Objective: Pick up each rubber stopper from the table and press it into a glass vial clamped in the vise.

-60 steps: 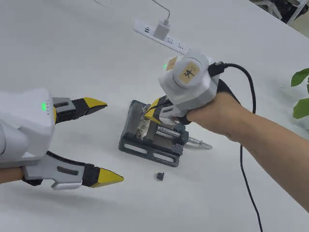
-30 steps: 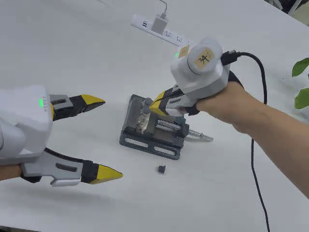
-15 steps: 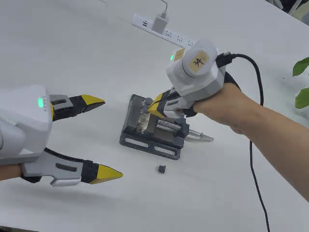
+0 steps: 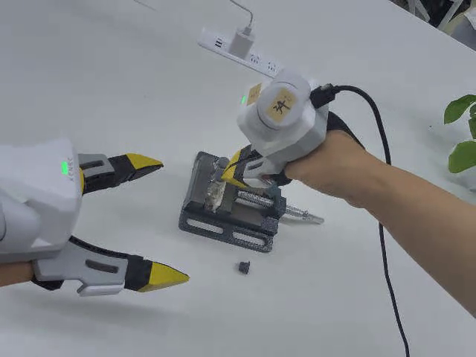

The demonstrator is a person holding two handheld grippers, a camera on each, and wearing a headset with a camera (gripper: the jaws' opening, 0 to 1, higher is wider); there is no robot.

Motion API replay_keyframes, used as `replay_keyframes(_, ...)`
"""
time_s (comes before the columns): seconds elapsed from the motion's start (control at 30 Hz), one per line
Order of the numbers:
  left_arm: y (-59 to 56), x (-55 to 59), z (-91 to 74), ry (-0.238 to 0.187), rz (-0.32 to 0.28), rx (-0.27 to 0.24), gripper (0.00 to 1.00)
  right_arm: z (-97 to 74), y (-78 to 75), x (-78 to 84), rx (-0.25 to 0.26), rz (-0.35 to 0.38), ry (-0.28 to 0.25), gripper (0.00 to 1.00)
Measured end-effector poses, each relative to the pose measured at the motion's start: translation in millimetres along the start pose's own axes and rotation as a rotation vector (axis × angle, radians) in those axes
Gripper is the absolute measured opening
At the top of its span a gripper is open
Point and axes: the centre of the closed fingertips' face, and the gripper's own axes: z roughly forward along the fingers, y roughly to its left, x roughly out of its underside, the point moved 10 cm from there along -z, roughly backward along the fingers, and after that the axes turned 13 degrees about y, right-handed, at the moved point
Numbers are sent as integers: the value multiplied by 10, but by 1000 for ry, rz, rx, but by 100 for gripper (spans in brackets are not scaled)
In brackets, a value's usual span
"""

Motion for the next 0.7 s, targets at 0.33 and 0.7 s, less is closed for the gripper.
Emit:
replay_keyframes(0.33, -27, -26, -79, 32, 23, -8, 82, -24, 33, 83, -10, 58, -66, 0)
replay_keyframes(0.7, -102, -62, -101, 60, 44, -6, 82, -170, 67, 217, 3, 127, -179, 4)
